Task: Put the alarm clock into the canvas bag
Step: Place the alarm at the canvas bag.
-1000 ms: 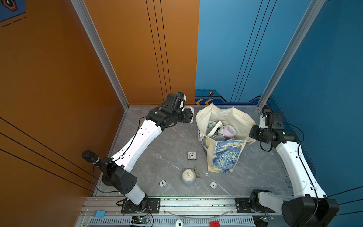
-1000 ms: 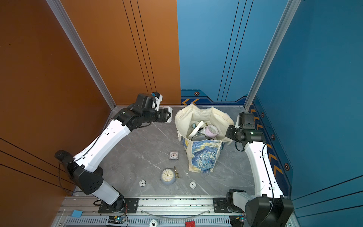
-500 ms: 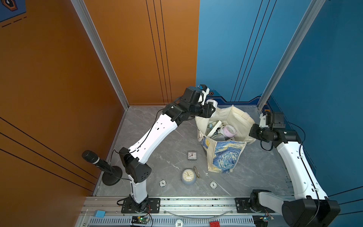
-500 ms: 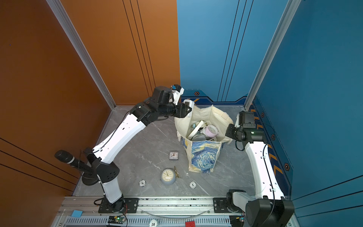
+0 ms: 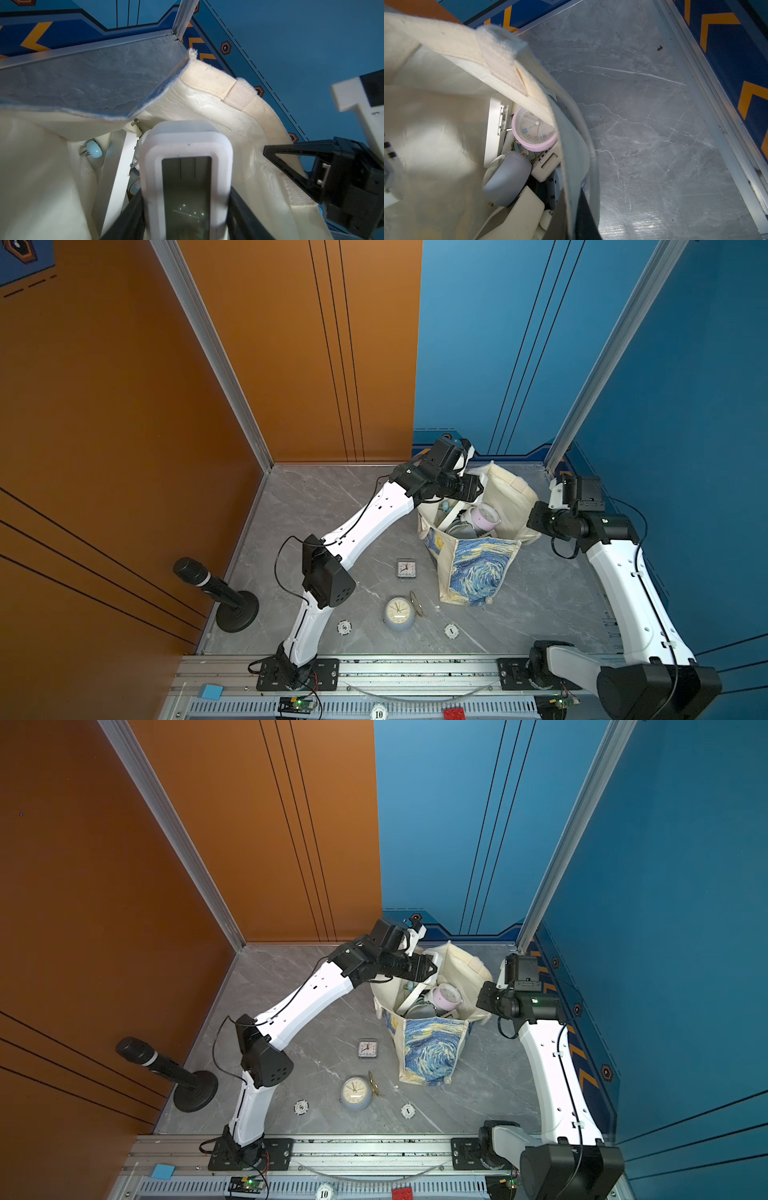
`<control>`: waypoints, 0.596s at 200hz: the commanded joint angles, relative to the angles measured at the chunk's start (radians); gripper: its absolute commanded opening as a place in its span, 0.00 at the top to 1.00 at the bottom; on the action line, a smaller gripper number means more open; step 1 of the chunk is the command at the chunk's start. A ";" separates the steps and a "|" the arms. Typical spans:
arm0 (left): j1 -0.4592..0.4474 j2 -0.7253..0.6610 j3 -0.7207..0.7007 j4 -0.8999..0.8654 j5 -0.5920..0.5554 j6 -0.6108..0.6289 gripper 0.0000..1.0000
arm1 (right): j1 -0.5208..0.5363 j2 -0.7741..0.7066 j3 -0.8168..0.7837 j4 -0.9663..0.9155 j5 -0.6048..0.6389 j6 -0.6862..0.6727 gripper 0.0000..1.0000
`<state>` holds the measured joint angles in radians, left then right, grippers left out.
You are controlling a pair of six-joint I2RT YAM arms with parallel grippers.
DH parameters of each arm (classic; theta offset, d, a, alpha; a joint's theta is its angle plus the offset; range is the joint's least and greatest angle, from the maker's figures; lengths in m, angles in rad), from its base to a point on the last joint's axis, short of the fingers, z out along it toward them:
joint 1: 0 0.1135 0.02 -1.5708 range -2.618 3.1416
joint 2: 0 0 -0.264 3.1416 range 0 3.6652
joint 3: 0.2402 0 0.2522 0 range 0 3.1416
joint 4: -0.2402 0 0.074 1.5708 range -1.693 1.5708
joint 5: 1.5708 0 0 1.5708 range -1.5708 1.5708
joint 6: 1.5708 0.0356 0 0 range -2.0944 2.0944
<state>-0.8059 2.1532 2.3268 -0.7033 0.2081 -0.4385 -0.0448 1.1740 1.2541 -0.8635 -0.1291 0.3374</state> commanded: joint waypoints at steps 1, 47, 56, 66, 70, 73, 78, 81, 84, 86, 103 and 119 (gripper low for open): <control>-0.008 0.051 0.047 0.004 0.037 -0.050 0.49 | 0.010 -0.023 0.032 -0.016 0.009 -0.012 0.90; -0.006 0.132 0.078 0.004 0.029 -0.100 0.49 | 0.014 -0.021 0.030 -0.017 0.013 -0.013 0.90; -0.005 0.147 0.084 0.004 0.034 -0.112 0.48 | 0.016 -0.019 0.029 -0.016 0.012 -0.013 0.90; -0.003 0.160 0.086 0.004 0.039 -0.124 0.48 | 0.016 -0.019 0.029 -0.016 0.012 -0.013 0.90; -0.002 0.165 0.085 0.004 0.040 -0.129 0.48 | 0.016 -0.019 0.030 -0.016 0.013 -0.014 0.90; -0.003 0.169 0.085 0.004 0.041 -0.133 0.48 | 0.016 -0.019 0.031 -0.017 0.013 -0.014 0.90; -0.001 0.173 0.082 0.004 0.042 -0.141 0.47 | 0.017 -0.019 0.029 -0.017 0.013 -0.014 0.90; -0.001 0.176 0.080 0.004 0.043 -0.142 0.47 | 0.017 -0.020 0.028 -0.017 0.011 -0.015 0.90; -0.001 0.178 0.079 0.004 0.043 -0.145 0.46 | 0.017 -0.020 0.028 -0.017 0.012 -0.015 0.90; 0.000 0.180 0.078 0.004 0.042 -0.146 0.45 | 0.018 -0.020 0.028 -0.016 0.013 -0.015 0.90; 0.002 0.192 0.066 0.004 0.041 -0.158 0.37 | 0.017 -0.020 0.026 -0.017 0.014 -0.015 0.90; 0.006 0.205 0.065 0.004 0.054 -0.170 0.34 | 0.017 -0.019 0.024 -0.017 0.014 -0.015 0.90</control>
<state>-0.8062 2.3241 2.3775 -0.6991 0.2276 -0.5724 -0.0383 1.1732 1.2541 -0.8631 -0.1272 0.3374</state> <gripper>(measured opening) 0.640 0.100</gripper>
